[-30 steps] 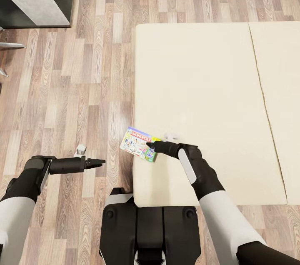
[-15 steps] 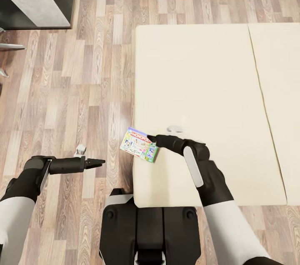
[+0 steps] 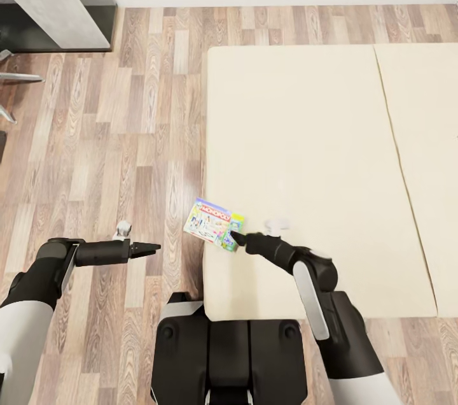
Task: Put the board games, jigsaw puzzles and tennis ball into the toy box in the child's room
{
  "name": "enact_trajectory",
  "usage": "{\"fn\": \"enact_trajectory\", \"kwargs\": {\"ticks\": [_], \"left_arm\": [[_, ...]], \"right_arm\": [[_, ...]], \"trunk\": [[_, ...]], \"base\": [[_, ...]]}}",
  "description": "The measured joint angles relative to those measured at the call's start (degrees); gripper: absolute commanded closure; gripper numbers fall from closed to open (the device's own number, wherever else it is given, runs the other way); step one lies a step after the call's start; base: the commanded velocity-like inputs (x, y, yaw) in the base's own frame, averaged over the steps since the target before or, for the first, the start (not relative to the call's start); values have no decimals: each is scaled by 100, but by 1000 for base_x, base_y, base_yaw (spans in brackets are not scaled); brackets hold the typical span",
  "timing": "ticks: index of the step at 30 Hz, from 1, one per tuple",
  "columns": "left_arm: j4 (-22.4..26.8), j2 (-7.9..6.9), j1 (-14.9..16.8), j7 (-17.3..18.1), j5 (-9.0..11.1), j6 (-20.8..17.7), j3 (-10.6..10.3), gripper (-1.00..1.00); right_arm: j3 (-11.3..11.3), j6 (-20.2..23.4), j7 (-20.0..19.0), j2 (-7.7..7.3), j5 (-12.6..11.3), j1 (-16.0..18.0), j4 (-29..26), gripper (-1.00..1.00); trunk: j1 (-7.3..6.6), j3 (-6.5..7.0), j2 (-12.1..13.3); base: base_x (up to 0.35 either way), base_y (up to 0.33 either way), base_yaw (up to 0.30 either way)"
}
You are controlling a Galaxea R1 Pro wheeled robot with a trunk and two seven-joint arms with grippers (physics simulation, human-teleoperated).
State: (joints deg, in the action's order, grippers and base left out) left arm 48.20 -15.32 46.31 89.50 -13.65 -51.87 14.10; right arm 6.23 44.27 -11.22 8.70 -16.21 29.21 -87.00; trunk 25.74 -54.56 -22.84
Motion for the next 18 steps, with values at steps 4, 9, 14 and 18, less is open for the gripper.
{"fn": "enact_trajectory", "kwargs": {"ticks": [4, 9, 14, 18], "left_arm": [[0, -1, 0, 0, -1, 0, 0, -100], [0, -5, -1, 0, 1, 0, 0, -100], [0, -3, -1, 0, 5, 0, -4, -100], [0, 5, 0, 0, 7, 0, -7, -100]], "right_arm": [[9, -276, -93, -4, -15, -516, -224, -100], [28, -605, -320, -3, -24, -925, -320, -100], [38, -716, -428, 2, -30, -1022, -338, -100], [12, -750, -443, -1, -31, -1036, -339, -100]], "trunk": [[0, 37, 0], [0, 84, 0], [1, 130, 0], [1, 168, 0]], "base": [[0, 0, 0], [0, 0, 0], [0, 0, 0], [0, 0, 0]]}}
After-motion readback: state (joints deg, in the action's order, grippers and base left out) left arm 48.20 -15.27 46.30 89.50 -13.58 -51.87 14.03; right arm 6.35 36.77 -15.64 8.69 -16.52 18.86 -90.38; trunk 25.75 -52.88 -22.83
